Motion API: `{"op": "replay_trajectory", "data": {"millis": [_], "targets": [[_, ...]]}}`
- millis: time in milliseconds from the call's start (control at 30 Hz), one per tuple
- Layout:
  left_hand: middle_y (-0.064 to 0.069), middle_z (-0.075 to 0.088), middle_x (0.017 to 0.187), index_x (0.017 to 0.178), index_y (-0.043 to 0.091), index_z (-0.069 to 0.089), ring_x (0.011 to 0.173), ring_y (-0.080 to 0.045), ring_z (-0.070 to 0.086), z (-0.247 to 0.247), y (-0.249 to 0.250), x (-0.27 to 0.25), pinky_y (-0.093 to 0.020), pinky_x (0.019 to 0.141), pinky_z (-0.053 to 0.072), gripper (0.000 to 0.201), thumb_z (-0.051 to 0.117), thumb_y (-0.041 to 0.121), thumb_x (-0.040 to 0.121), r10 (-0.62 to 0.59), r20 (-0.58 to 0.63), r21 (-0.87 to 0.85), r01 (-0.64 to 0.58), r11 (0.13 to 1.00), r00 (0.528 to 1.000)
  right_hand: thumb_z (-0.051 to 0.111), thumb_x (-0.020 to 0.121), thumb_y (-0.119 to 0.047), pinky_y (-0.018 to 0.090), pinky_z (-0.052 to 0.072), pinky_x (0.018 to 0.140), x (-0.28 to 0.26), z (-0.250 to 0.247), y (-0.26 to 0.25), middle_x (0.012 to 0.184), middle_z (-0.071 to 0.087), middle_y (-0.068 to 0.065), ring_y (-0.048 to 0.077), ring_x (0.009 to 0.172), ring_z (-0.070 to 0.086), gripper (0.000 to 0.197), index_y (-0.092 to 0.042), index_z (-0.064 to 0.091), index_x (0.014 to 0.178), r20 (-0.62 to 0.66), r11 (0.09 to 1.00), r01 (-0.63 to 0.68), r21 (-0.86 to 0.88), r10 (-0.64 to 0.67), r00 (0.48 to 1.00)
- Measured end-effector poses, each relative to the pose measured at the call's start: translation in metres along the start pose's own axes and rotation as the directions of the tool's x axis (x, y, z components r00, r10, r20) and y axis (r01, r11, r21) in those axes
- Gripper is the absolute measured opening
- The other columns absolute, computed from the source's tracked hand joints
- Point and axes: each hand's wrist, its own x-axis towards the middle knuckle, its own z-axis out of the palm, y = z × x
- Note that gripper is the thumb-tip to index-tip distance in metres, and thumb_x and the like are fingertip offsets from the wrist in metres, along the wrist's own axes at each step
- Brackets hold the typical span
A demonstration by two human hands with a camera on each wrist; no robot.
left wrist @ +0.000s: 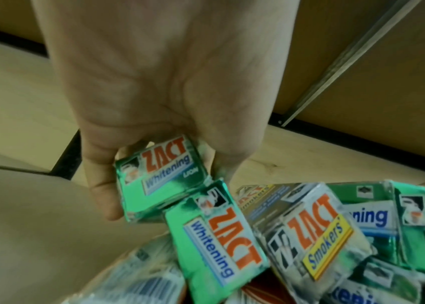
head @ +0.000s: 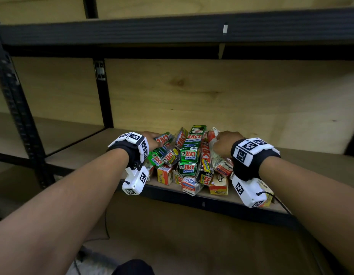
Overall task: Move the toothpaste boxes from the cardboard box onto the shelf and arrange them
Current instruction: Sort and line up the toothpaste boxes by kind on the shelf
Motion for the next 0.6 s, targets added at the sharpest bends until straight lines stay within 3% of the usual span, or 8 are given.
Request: {"op": "replay_trajectory", "data": {"millis": [67, 200, 367, 500, 567, 600], "targets": [[-0.003, 0.043, 0.15, 0.147, 0.031, 0.04, 0.128, -0.025, 0.05, 0.003, -0.003, -0.002, -0.022, 0.089, 0.038, 0.052, 0.055, 0.036, 0.097, -0.017, -0.024, -0.051, 0.016, 0.999, 1.0, 0.045, 0.096, -0.034, 0.028, 0.049, 0.078, -0.004, -0.002, 0.003, 0.128, 0.06, 0.008, 0.026, 0.103, 0.061, 0.042, -0.013, 0.057, 0.13, -0.013, 1.0, 0.001, 0.008, -0.001, 1.0], [-0.006, 0.049, 0.145, 0.146, 0.024, 0.043, 0.124, -0.026, 0.053, 0.005, -0.009, -0.003, -0.028, 0.095, 0.043, 0.052, 0.055, 0.037, 0.097, -0.065, -0.043, -0.1, 0.06, 0.993, 0.997, 0.049, 0.095, -0.027, 0.033, 0.056, 0.09, -0.01, -0.007, 0.008, 0.119, 0.067, 0.01, 0.025, 0.104, 0.065, 0.038, -0.01, 0.062, 0.126, -0.026, 1.0, 0.005, 0.021, -0.004, 1.0], [-0.013, 0.052, 0.141, 0.146, 0.01, 0.042, 0.119, -0.03, 0.057, 0.014, -0.026, -0.003, -0.035, 0.094, 0.049, 0.05, 0.053, 0.017, 0.098, -0.096, -0.06, -0.048, 0.093, 0.994, 0.994, 0.046, 0.097, -0.021, 0.037, 0.055, 0.094, -0.018, -0.014, 0.017, 0.119, 0.067, 0.012, 0.027, 0.105, 0.066, 0.034, -0.006, 0.066, 0.12, -0.041, 0.999, -0.009, -0.036, 0.008, 0.999], [-0.01, 0.051, 0.142, 0.144, 0.011, 0.045, 0.124, -0.027, 0.053, 0.019, -0.045, -0.002, -0.031, 0.097, 0.044, 0.047, 0.054, 0.018, 0.098, -0.121, -0.031, -0.017, 0.121, 0.993, 0.992, 0.049, 0.097, -0.028, 0.03, 0.053, 0.085, -0.014, -0.015, 0.031, 0.116, 0.065, 0.011, 0.028, 0.1, 0.064, 0.028, -0.01, 0.064, 0.11, -0.019, 0.993, -0.09, -0.077, 0.089, 0.996], [-0.009, 0.052, 0.143, 0.144, 0.011, 0.046, 0.125, -0.025, 0.052, 0.022, -0.052, -0.001, -0.027, 0.094, 0.042, 0.048, 0.055, 0.017, 0.098, -0.13, -0.018, -0.033, 0.13, 0.991, 0.991, 0.052, 0.095, -0.033, 0.031, 0.052, 0.086, -0.009, -0.01, 0.04, 0.121, 0.064, 0.01, 0.027, 0.104, 0.064, 0.034, -0.011, 0.062, 0.118, 0.01, 0.989, -0.132, -0.064, 0.133, 0.991], [-0.009, 0.052, 0.142, 0.143, 0.011, 0.046, 0.126, -0.025, 0.052, 0.024, -0.054, 0.0, -0.026, 0.092, 0.041, 0.047, 0.056, 0.016, 0.097, -0.131, -0.024, -0.06, 0.13, 0.99, 0.991, 0.053, 0.094, -0.033, 0.03, 0.051, 0.081, -0.007, -0.007, 0.043, 0.118, 0.065, 0.009, 0.026, 0.099, 0.064, 0.032, -0.011, 0.062, 0.116, 0.029, 0.989, -0.141, -0.052, 0.142, 0.989]]}}
